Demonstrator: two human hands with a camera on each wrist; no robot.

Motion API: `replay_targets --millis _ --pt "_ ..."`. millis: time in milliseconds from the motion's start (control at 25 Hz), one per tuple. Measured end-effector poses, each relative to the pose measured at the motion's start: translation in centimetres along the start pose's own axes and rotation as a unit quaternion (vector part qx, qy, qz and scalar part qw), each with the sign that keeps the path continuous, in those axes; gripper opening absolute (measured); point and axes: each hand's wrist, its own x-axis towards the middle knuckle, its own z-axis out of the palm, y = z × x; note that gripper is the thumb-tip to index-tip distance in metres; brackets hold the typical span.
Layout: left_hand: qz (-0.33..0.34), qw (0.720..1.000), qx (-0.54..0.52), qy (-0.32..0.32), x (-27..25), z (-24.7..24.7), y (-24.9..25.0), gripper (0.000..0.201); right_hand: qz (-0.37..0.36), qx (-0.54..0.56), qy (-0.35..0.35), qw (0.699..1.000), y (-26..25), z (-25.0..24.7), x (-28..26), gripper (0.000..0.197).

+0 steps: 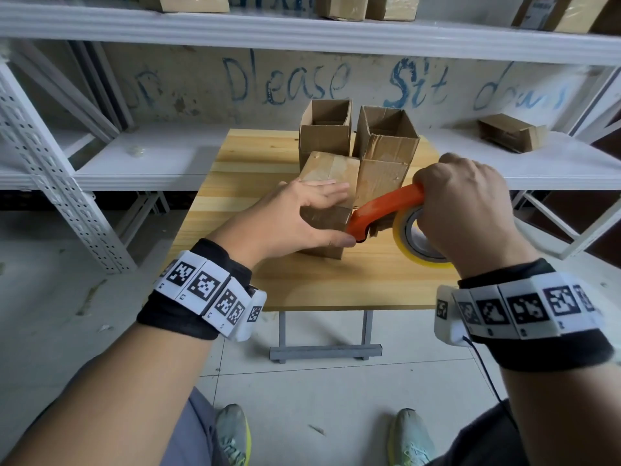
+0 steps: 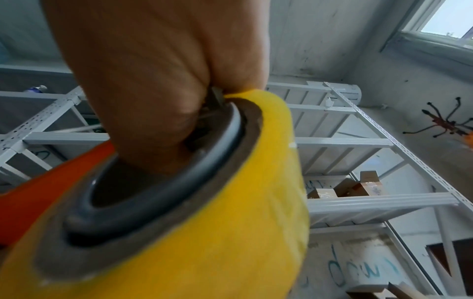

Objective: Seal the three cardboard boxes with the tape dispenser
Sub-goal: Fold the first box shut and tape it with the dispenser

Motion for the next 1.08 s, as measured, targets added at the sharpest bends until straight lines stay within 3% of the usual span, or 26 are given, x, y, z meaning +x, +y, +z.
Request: replay_targets --millis 200,440,720,920,1080 --pt "0.003 1.0 0.001 0.003 0.1 -0.1 -0.3 0.094 0.007 0.028 -0.059 0.998 0.7 0.7 0.3 0.02" --pt "0.003 1.0 -0.004 -0.003 0.1 0.0 -0.1 0.093 -0.046 -0.003 0.018 0.999 -0.6 -0.8 0.5 0.016" --pt "-0.005 1.0 0.008 -0.002 0.0 -0.2 0.2 0.095 -0.013 0.008 -0.058 0.998 -0.3 -0.6 0.6 0.013" --pt "-0.01 1.0 -0.021 0.005 0.0 -0.1 0.1 0.084 -0.066 -0.004 -0.004 0.998 -1.3 -1.1 1.2 0.009" --pt "-0.002 1.0 -0.016 0.002 0.1 -0.2 0.0 0.088 -0.042 0.01 -0.016 0.999 -0.7 -0.1 1.7 0.01"
